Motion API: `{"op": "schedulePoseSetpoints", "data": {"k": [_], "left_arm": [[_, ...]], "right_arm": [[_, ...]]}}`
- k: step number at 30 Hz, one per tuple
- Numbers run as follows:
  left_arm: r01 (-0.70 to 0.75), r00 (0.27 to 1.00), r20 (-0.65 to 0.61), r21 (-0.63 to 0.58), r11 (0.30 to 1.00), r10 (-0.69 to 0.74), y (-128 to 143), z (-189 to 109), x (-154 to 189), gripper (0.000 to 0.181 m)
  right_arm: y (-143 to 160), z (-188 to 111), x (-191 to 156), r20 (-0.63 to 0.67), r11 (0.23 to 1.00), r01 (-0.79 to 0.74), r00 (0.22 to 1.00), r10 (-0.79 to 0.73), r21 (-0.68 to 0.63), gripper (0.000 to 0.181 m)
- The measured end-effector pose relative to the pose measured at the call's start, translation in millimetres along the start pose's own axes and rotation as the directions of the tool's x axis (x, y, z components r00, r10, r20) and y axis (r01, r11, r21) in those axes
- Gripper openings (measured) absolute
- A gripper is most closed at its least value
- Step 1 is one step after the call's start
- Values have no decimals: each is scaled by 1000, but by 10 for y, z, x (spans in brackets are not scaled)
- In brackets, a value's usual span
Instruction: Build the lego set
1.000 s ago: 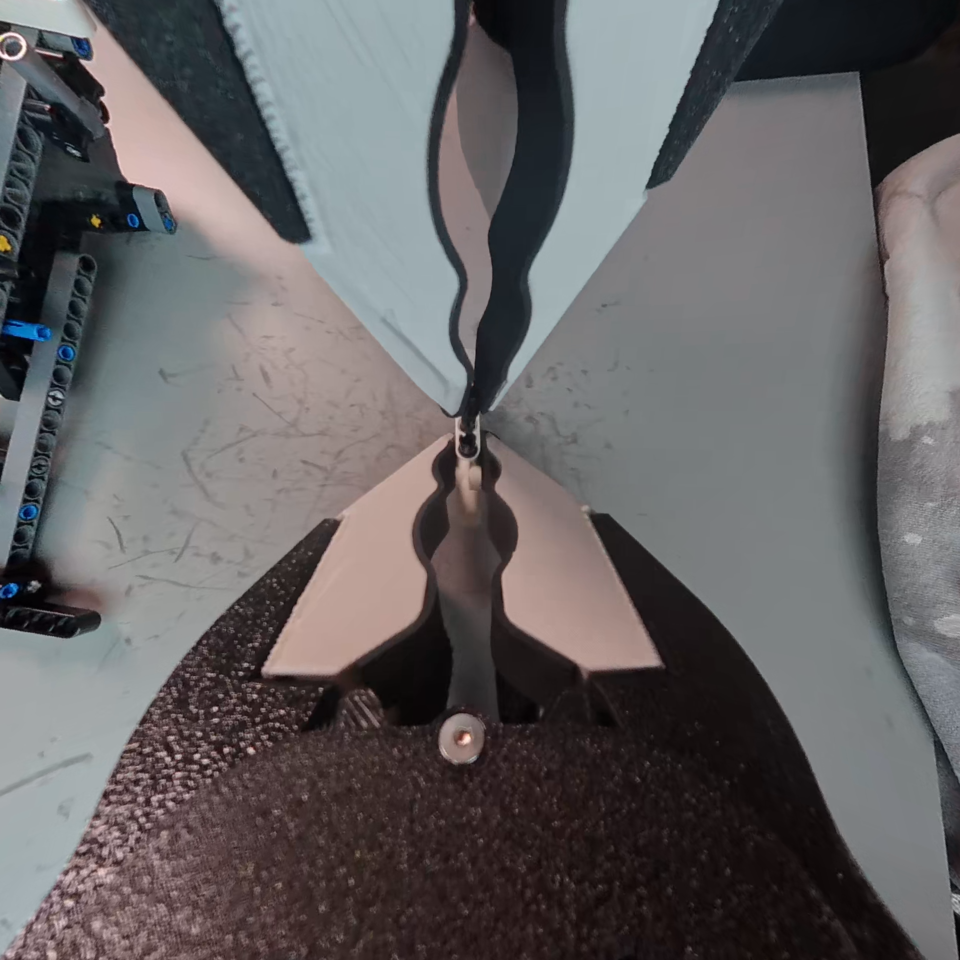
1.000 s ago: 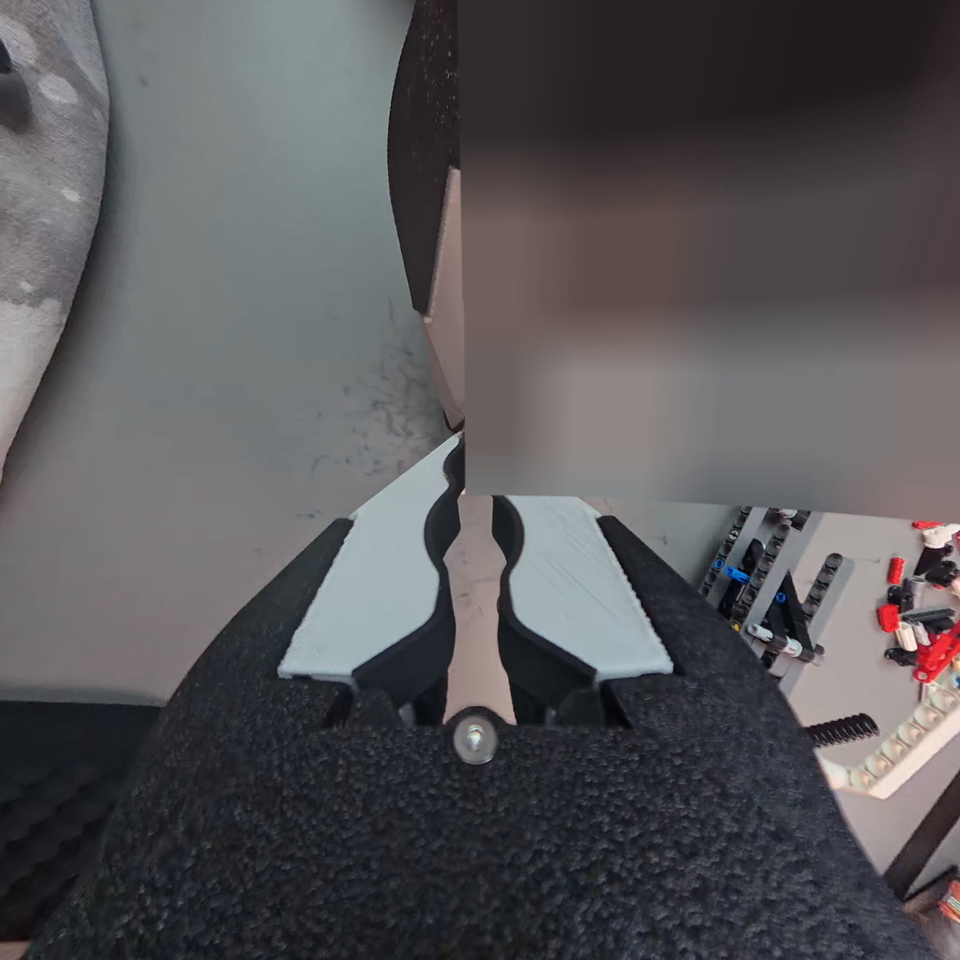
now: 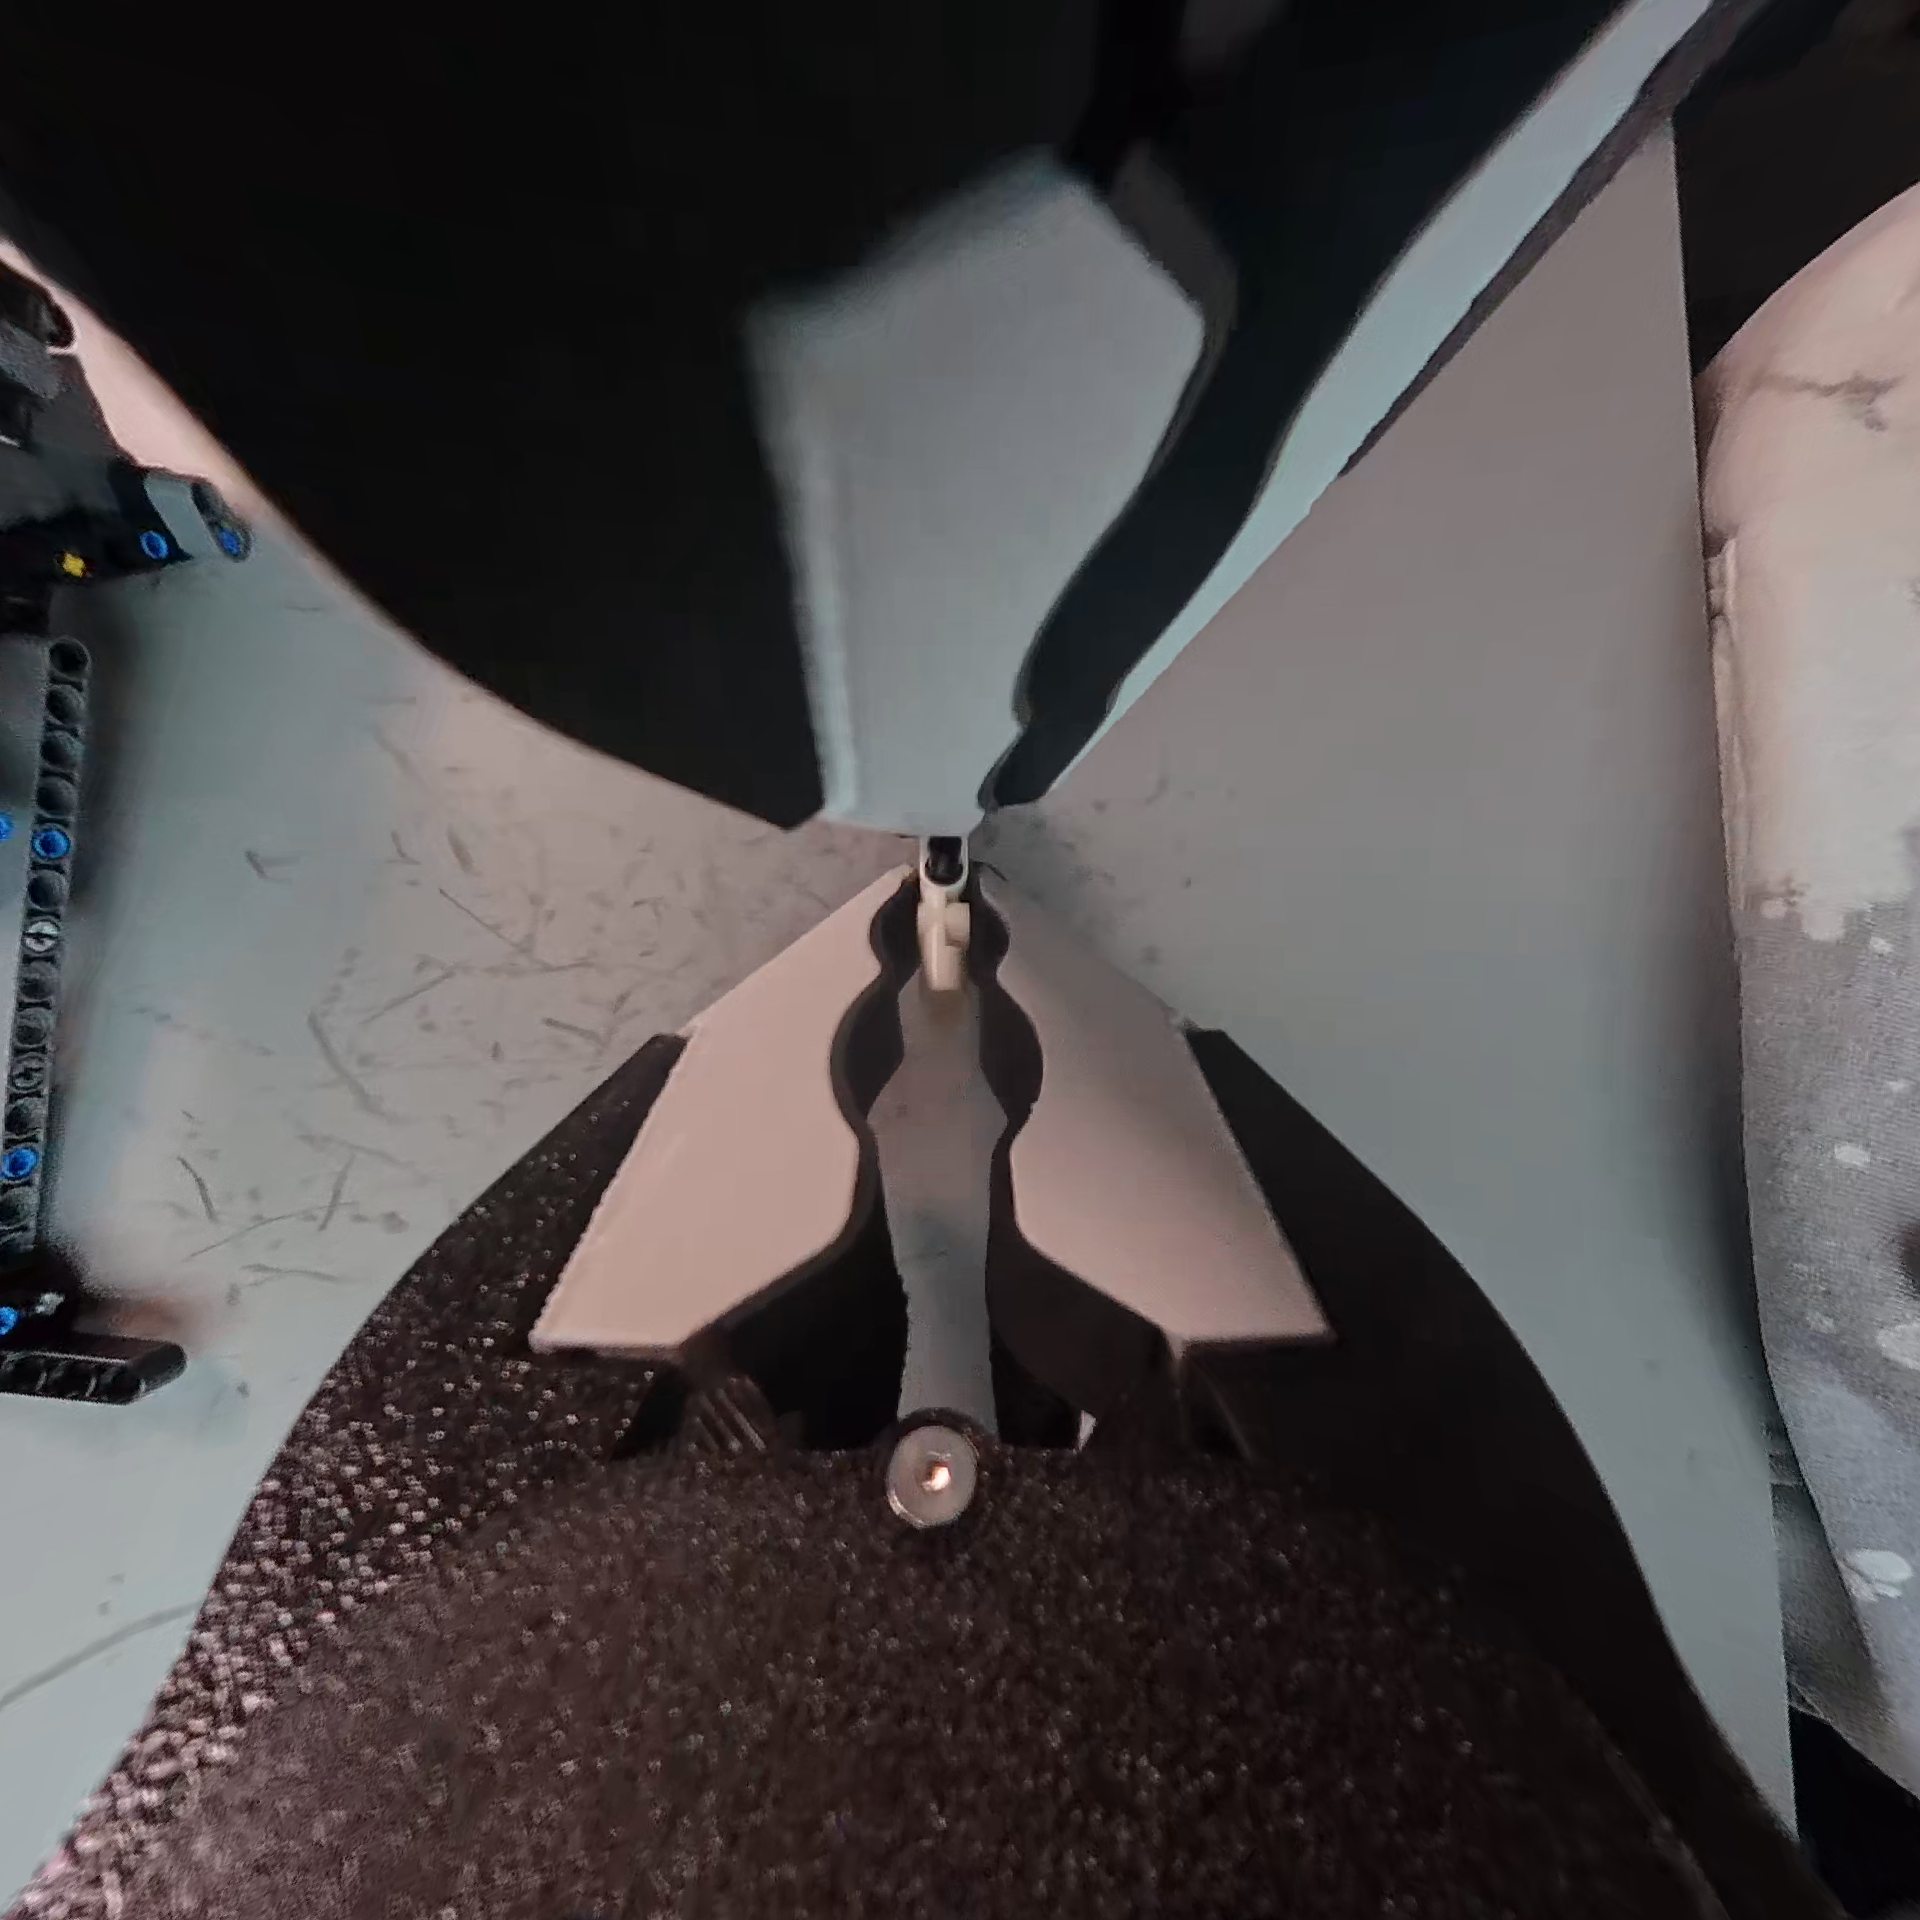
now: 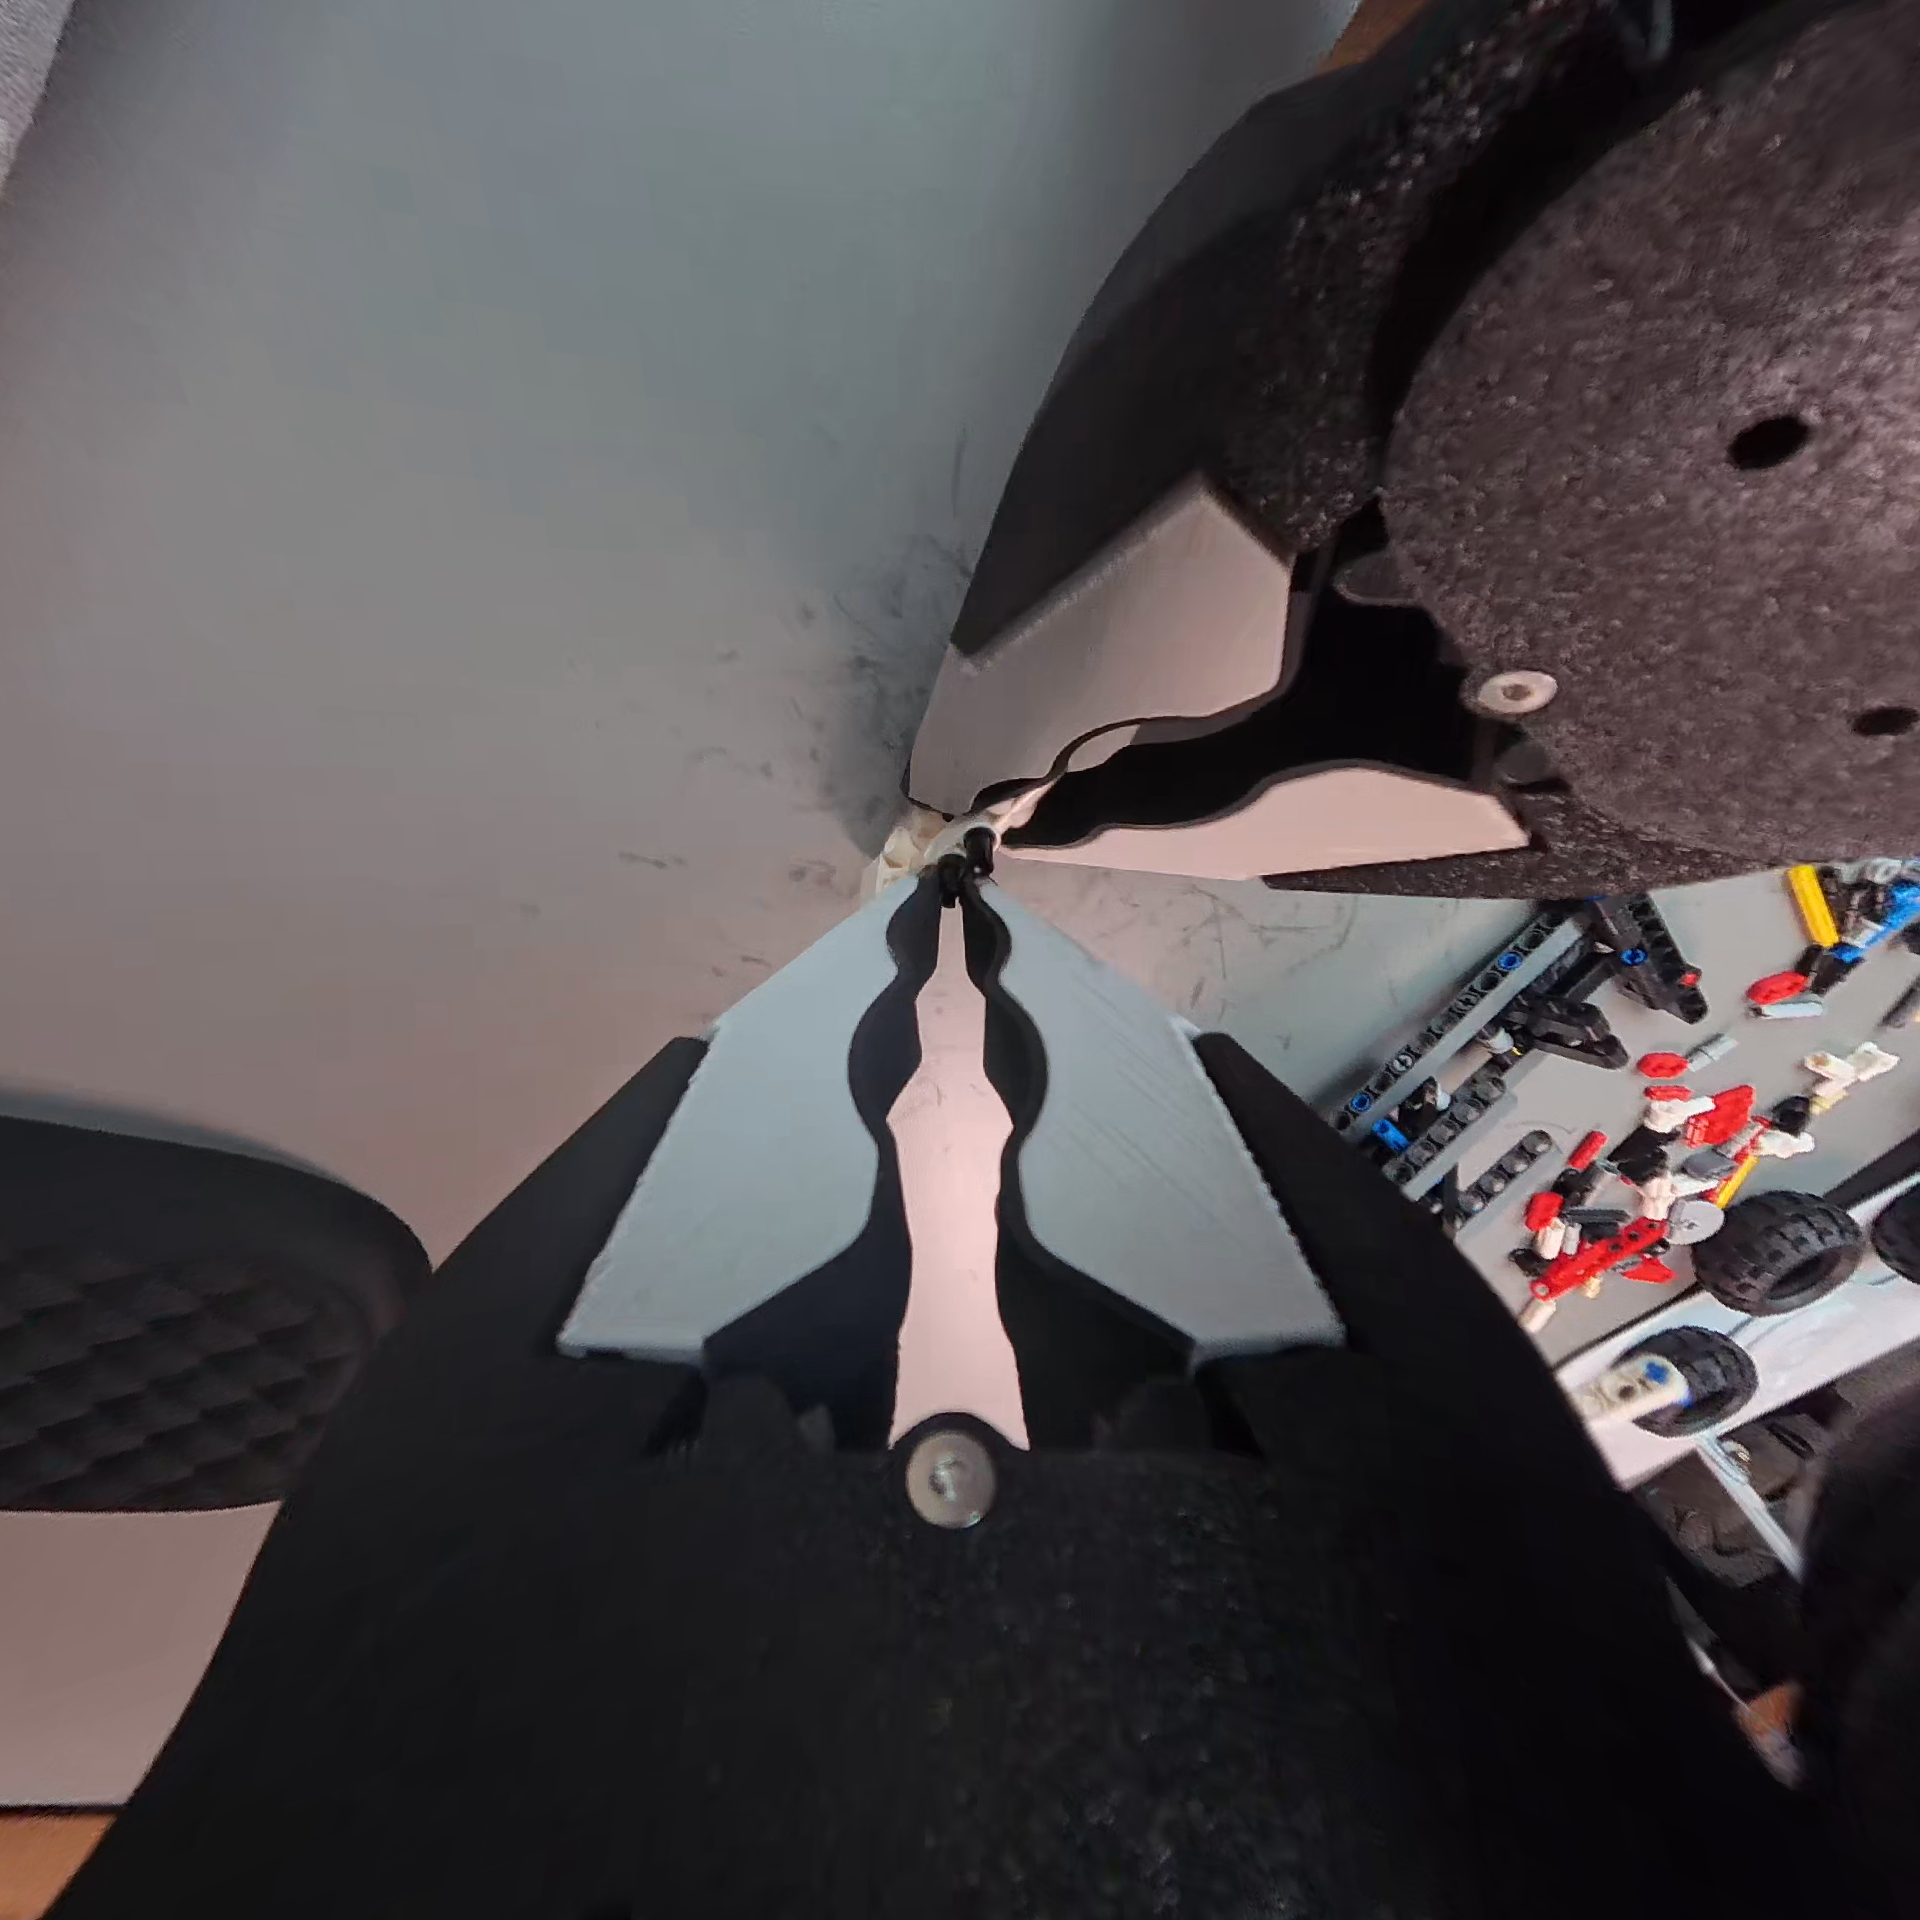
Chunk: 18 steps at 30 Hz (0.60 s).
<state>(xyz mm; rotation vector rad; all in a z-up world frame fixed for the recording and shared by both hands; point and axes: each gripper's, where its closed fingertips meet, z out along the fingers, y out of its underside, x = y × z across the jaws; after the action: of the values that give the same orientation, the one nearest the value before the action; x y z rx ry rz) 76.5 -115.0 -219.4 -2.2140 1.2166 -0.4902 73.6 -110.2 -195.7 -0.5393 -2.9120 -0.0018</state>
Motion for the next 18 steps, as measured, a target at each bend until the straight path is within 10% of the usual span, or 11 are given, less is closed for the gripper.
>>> {"op": "schedulePoseSetpoints", "data": {"k": [10, 18], "left_arm": [[23, 999, 23, 16, 1000, -24, 56, -27, -32, 5], [339, 927, -254, 250, 907, -277, -162, -372, -62, 6]], "right_arm": [[-61, 31, 34, 27, 973, -191, 982, 189, 132, 3], [-50, -369, 320, -233, 855, -296, 878, 419, 425, 24]]}}
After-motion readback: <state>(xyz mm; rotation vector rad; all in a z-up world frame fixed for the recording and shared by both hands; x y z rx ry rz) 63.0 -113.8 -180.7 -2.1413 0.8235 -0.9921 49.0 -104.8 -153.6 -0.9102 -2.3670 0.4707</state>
